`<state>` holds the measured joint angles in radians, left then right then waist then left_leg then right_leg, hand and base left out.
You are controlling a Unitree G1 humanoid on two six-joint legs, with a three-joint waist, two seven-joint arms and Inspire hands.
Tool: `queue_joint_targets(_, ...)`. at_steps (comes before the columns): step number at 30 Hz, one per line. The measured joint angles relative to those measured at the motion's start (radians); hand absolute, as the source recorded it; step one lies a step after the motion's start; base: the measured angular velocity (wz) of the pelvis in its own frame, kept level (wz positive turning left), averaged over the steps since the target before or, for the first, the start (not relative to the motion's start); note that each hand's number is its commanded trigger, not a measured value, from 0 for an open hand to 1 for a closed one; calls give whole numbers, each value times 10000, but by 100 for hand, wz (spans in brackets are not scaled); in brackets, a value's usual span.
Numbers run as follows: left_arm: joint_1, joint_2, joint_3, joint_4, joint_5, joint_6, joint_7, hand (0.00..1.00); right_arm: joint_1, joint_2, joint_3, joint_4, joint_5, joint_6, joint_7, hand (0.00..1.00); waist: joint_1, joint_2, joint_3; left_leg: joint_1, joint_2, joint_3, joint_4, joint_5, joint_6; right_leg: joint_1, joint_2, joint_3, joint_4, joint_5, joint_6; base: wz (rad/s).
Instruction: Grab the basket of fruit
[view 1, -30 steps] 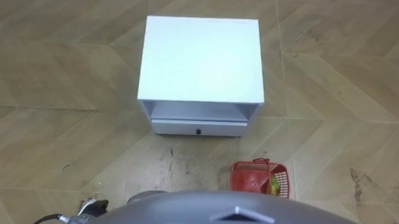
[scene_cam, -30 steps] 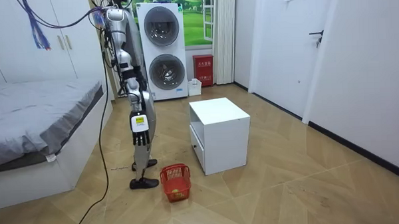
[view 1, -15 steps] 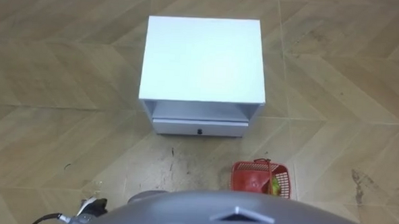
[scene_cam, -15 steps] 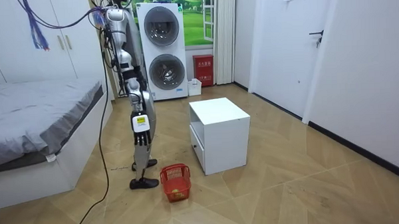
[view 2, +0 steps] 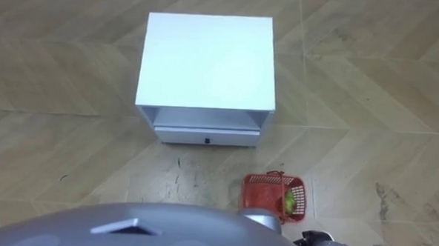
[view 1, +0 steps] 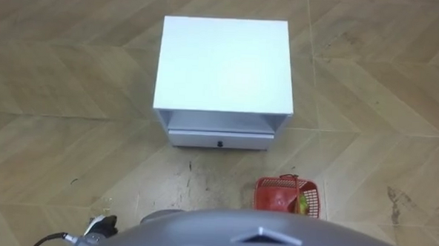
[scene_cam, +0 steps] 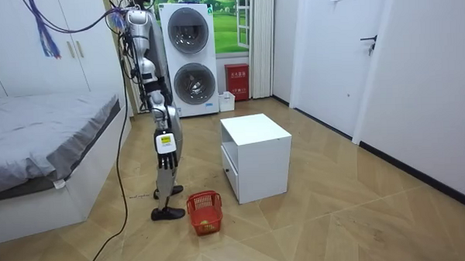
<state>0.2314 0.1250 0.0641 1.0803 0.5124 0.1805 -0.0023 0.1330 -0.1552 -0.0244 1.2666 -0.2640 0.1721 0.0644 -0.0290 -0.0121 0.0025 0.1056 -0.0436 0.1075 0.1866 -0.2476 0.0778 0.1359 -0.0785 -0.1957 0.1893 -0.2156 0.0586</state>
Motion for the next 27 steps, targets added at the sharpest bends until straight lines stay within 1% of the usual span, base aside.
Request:
queue_joint_targets(1,-49,1,7,-6,9,-31,6,0,-38,1,-10,-81,14,-12,-62,0,11,31,-30,-133,-2,7,61,-1,2,-131,-14,1,68,0,0,0)
queue_joint_targets(2,-52,-3,9,-6,10,-64,5,0,-74,-1,-28,-126,21,-28,-117,0,13,53,-37,-238,4,14,133,-4,7,-205,-27,5,171,-2,-2,0)
queue_joint_targets(4,-223,-4,7,-5,12,-229,5,0,-194,-16,-154,-287,81,-96,-365,0,13,49,-13,-751,20,58,597,-27,44,-737,-109,3,684,-16,-13,5)
queue_joint_targets(5,-295,-3,9,2,9,-290,5,0,-235,-22,-210,-355,98,-96,-417,0,18,102,-23,-897,22,75,780,-27,44,-907,-144,-18,864,-18,-14,5)
queue_joint_targets(6,-427,8,8,14,-23,-409,7,0,-235,-62,-285,-619,179,-92,-455,0,77,140,37,-1140,20,201,1040,-24,44,-1218,-239,-46,1240,-48,-26,0)
queue_joint_targets(7,-492,29,33,22,-95,-522,15,0,-304,-107,-363,-710,252,-149,-507,0,83,129,64,-1309,15,324,1185,-29,51,-1495,-290,23,1542,-71,-14,-12)
queue_joint_targets(8,-634,68,127,130,-105,-595,32,0,-443,-122,-417,-707,384,-208,-588,0,94,80,77,-1471,-3,460,1289,-31,56,-1805,-359,35,1779,-68,-12,-18)
queue_joint_targets(9,-692,106,133,288,-103,-647,54,0,-530,-132,-417,-702,460,-244,-629,0,135,96,64,-1592,-4,568,1364,-34,66,-1949,-395,29,1885,-66,-13,-23)
queue_joint_targets(10,-868,185,141,557,-100,-766,88,0,-700,-146,-418,-781,567,-295,-680,0,159,78,58,-1896,-7,679,1551,-80,164,-2267,-436,49,1979,-52,-12,-23)
queue_joint_targets(11,-883,220,161,588,-96,-813,105,0,-764,-146,-420,-933,649,-296,-714,0,157,101,45,-2080,16,807,1631,-116,227,-2423,-430,86,1927,-34,-11,-35)
queue_joint_targets(12,-886,241,299,569,-98,-920,143,0,-887,-145,-395,-1209,805,-399,-778,0,145,106,47,-2540,86,1009,1797,-176,382,-2638,-389,169,1742,47,75,-32)
queue_joint_targets(13,-892,268,430,585,-102,-1012,174,0,-971,-133,-375,-1478,968,-422,-801,0,140,166,33,-2903,259,1363,1829,-258,599,-2937,-394,68,1990,7,50,-16)
queue_joint_targets(14,-918,298,449,585,-100,-1051,192,0,-919,-122,-389,-1590,1076,-421,-832,0,109,120,66,-3045,261,1403,1974,-264,624,-3091,-586,-63,2672,-202,17,19)
queue_joint_targets(15,-824,372,467,521,-96,-1174,205,0,-734,-163,-417,-1770,1180,-392,-835,0,144,-36,44,-3119,212,1572,2083,-295,701,-3177,-919,-276,4336,-527,50,21)
queue_joint_targets(16,-668,461,460,439,-109,-1256,203,0,-735,-162,-407,-1828,1317,-408,-848,0,288,-211,9,-3169,139,1782,2117,-292,741,-3101,-1228,-203,5817,-600,80,4)
queue_joint_targets(17,-649,493,451,430,-145,-1249,208,0,-776,-161,-401,-1845,1422,-463,-867,0,388,-306,-29,-3261,142,1883,2195,-299,753,-3031,-1332,-121,6340,-604,87,-25)
queue_joint_targets(18,-642,562,349,437,-343,-1250,213,0,-979,-151,-378,-1838,1694,-636,-908,0,569,-419,-37,-3553,155,1915,2458,-301,766,-2715,-1464,-8,6881,-596,105,-17)
queue_joint_targets(19,-687,577,273,434,-520,-1274,229,0,-1242,-147,-346,-1841,1947,-832,-986,0,642,-479,-21,-3994,169,1902,2771,-288,814,-2397,-1566,27,6963,-562,135,-6)
queue_joint_targets(20,-719,575,218,435,-532,-1312,251,0,-1349,-148,-341,-1843,2093,-899,-994,0,648,-498,-26,-4238,169,1906,2920,-273,840,-2231,-1644,7,6922,-551,135,8)
queue_joint_targets(21,-818,574,99,432,-635,-1393,300,0,-1699,-146,-341,-1863,2334,-998,-1041,0,641,-538,-43,-4766,205,1897,3267,-252,877,-1903,-1677,10,6634,-510,163,8)
queue_joint_targets(22,-940,573,83,396,-770,-1453,340,0,-1978,-145,-335,-1885,2534,-1094,-1098,0,681,-489,-10,-5353,294,1891,3738,-250,889,-1626,-1624,19,6032,-499,206,6)
queue_joint_targets(23,-1028,580,81,391,-885,-1487,403,0,-2094,-140,-310,-1906,2645,-1139,-1150,0,700,-484,8,-5686,346,1891,4020,-263,905,-1541,-1629,5,5730,-509,223,8)
queue_joint_targets(24,-1228,608,92,431,-902,-1513,537,0,-2348,-120,-272,-1943,2794,-1246,-1194,0,709,-509,25,-6336,371,1900,4568,-275,922,-1469,-1646,20,5241,-571,304,13)
queue_joint_targets(25,-1379,609,56,416,-940,-1578,699,0,-2522,-119,-272,-2060,2917,-1327,-1217,0,718,-496,41,-7000,441,1895,5251,-323,946,-1532,-1644,51,5047,-1401,586,15)
queue_joint_targets(26,-1437,613,-1,418,-1083,-1605,778,0,-2604,-111,-263,-2179,2951,-1325,-1271,0,775,-478,43,-7319,530,1884,5610,-379,927,-1649,-1635,62,5106,-1848,654,-13)
queue_joint_targets(27,-1501,629,-96,429,-1412,-1633,903,0,-2676,-84,-125,-2299,2965,-1359,-1381,0,1021,-534,73,-7808,704,1867,6289,-481,844,-2027,-1655,184,5545,-2657,628,-46)
